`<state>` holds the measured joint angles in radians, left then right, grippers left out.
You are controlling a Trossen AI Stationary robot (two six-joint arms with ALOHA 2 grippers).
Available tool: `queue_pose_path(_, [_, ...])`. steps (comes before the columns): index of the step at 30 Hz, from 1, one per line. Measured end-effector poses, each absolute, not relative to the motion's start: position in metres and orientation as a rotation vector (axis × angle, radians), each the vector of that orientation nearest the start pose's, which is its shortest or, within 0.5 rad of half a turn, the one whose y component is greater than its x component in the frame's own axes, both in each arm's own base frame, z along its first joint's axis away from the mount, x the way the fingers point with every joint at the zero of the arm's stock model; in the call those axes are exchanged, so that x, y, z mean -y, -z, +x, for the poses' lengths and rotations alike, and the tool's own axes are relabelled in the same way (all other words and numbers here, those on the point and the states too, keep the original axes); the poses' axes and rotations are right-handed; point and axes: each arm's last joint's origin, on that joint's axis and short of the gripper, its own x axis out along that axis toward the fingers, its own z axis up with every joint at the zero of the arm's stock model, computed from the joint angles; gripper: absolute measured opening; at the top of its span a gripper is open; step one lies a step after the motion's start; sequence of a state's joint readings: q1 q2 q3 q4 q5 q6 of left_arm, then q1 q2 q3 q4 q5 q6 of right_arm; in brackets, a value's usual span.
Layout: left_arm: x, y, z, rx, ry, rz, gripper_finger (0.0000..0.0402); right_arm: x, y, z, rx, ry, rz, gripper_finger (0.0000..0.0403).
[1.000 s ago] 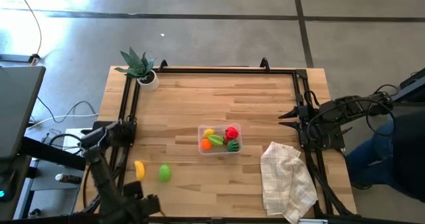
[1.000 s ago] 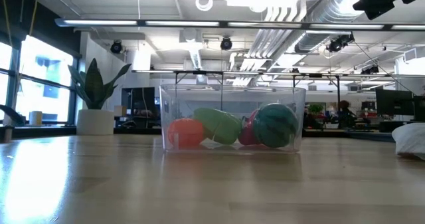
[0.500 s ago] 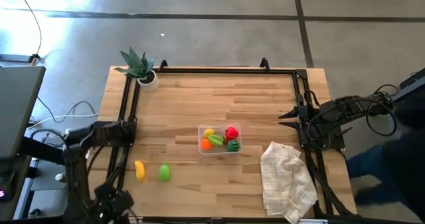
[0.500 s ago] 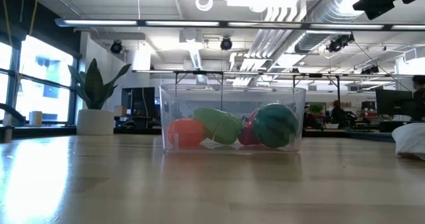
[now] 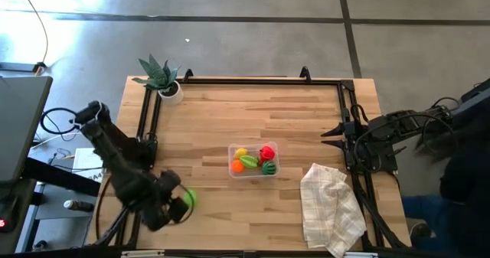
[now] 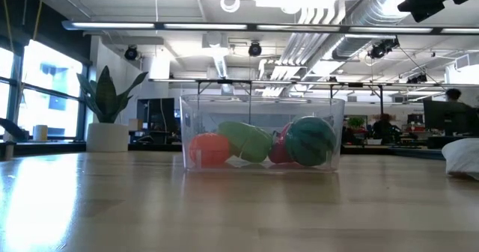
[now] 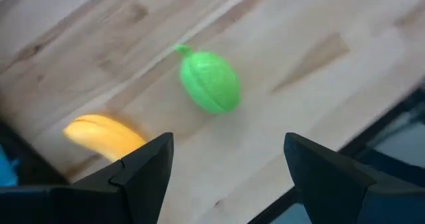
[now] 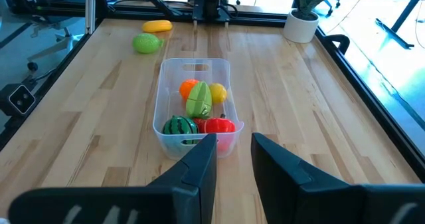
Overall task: Pick and placing Produce into tupperware
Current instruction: Put the green melon into the transparent bin
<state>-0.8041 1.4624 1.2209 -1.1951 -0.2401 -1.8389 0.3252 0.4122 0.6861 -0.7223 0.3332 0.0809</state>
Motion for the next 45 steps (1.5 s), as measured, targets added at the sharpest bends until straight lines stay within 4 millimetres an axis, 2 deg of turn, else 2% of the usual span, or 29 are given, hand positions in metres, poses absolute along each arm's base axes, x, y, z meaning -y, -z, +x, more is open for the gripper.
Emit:
queue_pose_path(6, [0.15, -0.263, 0.203, -1.31, -0.811, -0.97, 0.0275, -0.018, -0.292, 0.082, -0.423, 0.025, -0.065, 0.0084])
queue_pose_path(10, [0.138, -0.253, 0.221, -1.276, -0.786, -1.044, 0.0275, -0.018, -0.292, 0.082, -0.423, 0.025, -0.065, 0.0084])
queue_pose_path(14, [0.13, -0.245, 0.227, -1.239, -0.829, -1.116, 0.0276, -0.018, -0.292, 0.082, -0.423, 0.025, -0.066, 0.0084])
queue_pose_path(23, [0.132, -0.232, 0.231, -1.147, -0.904, -1.213, 0.0276, -0.018, -0.292, 0.082, -0.423, 0.025, -0.065, 0.0084])
queue_pose_path(32, [0.139, -0.206, 0.24, -1.233, -0.978, -1.162, 0.0276, -0.018, -0.292, 0.082, -0.423, 0.025, -0.065, 0.0084])
queue_pose_path(45, [0.142, -0.195, 0.242, -1.328, -1.025, -1.165, 0.0276, -0.018, -0.292, 0.082, -0.423, 0.025, -0.065, 0.0084])
